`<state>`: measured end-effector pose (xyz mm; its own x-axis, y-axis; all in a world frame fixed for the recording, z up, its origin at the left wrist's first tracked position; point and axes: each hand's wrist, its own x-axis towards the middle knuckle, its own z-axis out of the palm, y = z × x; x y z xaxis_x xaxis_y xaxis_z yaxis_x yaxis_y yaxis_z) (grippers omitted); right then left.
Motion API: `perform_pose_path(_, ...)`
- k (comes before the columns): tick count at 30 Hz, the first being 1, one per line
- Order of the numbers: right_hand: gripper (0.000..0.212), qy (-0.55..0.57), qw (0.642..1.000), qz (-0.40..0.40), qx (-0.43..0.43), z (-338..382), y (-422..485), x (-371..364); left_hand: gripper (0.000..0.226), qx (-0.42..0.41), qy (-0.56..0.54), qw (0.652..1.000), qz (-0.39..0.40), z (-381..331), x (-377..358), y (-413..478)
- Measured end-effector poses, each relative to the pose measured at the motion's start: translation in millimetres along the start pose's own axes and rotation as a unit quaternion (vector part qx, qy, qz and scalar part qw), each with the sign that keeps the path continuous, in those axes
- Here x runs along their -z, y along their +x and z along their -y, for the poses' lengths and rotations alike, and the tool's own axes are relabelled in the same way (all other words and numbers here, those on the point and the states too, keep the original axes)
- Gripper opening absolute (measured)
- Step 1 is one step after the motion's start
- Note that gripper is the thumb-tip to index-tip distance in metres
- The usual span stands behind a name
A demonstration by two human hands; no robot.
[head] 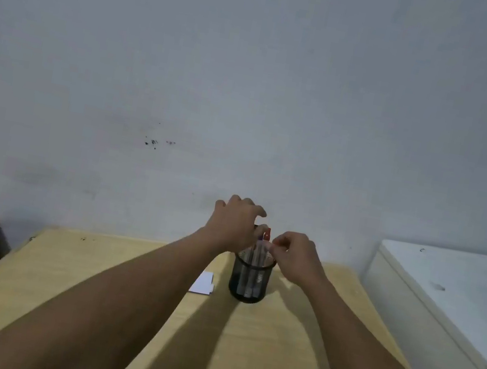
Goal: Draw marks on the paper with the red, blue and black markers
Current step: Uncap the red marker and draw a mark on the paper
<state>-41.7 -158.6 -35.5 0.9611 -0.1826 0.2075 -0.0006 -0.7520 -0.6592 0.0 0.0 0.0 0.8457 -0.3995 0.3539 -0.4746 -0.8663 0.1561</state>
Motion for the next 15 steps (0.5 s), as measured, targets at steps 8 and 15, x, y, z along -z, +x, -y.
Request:
perform_pose_path(8,0.028,0.024,1.000,0.000,-0.004,-8,14,-13,0.028,0.024,-0.058,0.997,0.039,-6,-29,19)
perform_pose_path(15,0.023,0.072,0.997,-0.013,0.010,14,2,9,0.015,0.059,-0.151,0.987,0.009,-16,2,15)
